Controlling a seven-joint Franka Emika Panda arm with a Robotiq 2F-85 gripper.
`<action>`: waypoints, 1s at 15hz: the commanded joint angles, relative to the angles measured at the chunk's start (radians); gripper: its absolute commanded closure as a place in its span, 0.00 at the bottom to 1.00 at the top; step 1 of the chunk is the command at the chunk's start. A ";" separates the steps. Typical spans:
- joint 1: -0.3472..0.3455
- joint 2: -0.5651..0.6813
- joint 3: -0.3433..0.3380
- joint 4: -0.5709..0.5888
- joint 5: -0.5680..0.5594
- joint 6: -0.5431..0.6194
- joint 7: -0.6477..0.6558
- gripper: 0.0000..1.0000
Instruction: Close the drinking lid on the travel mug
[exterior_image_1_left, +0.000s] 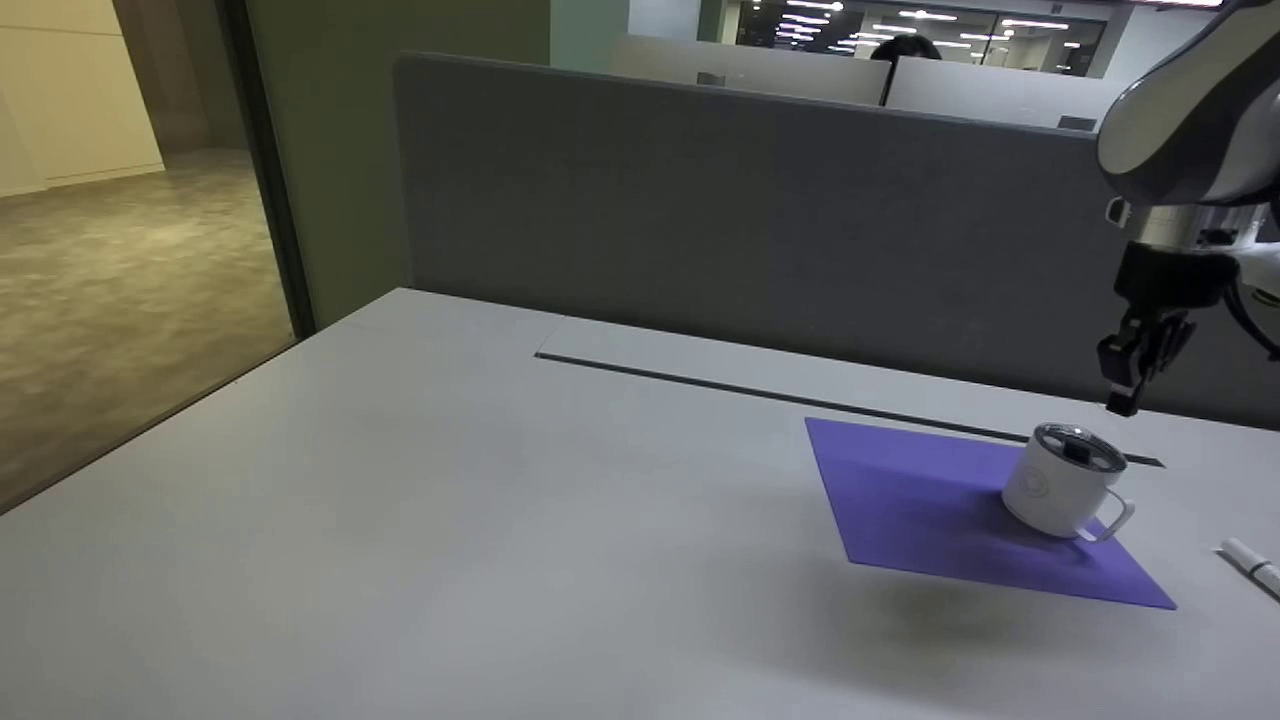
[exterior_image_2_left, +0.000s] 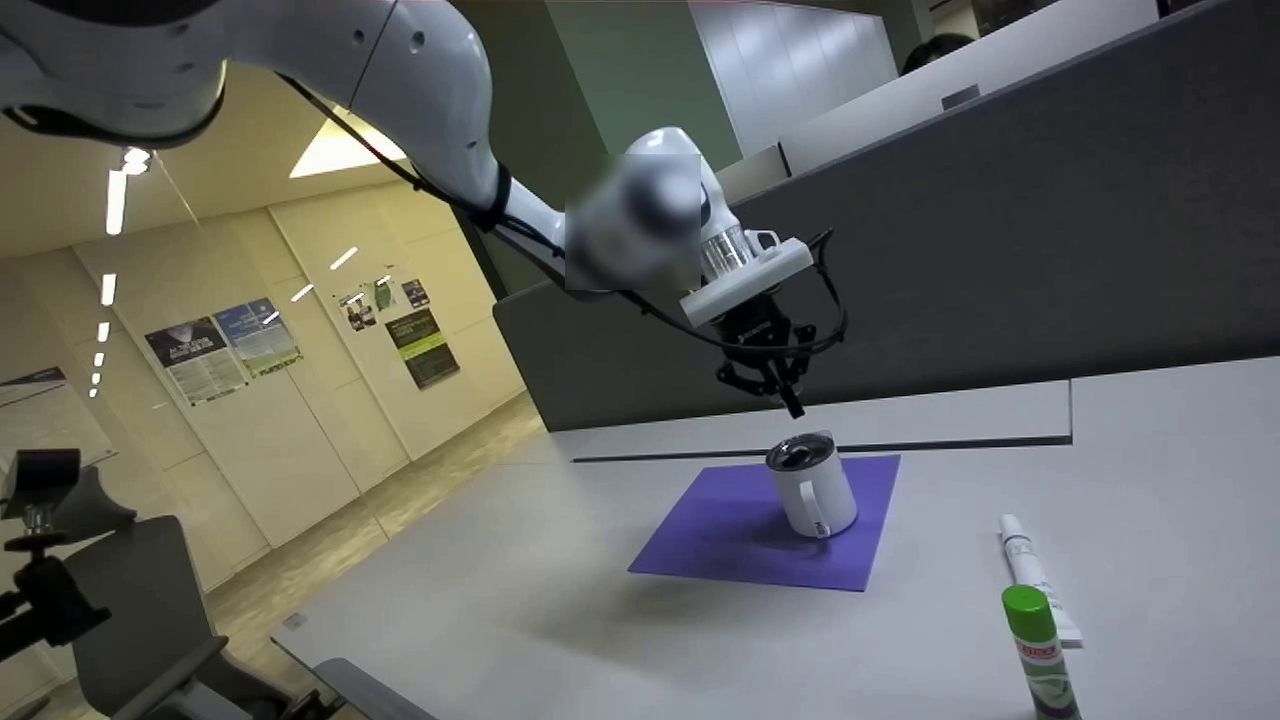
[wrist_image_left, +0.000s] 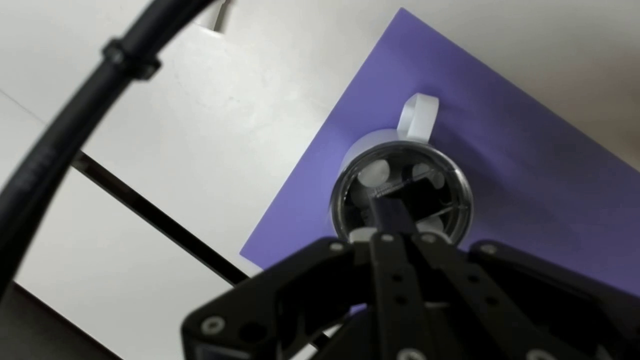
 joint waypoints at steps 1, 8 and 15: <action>-0.011 0.000 0.012 0.003 -0.011 -0.004 0.006 1.00; -0.039 0.039 0.038 -0.008 -0.004 0.121 -0.044 1.00; -0.047 0.067 0.055 -0.016 -0.002 0.146 -0.072 1.00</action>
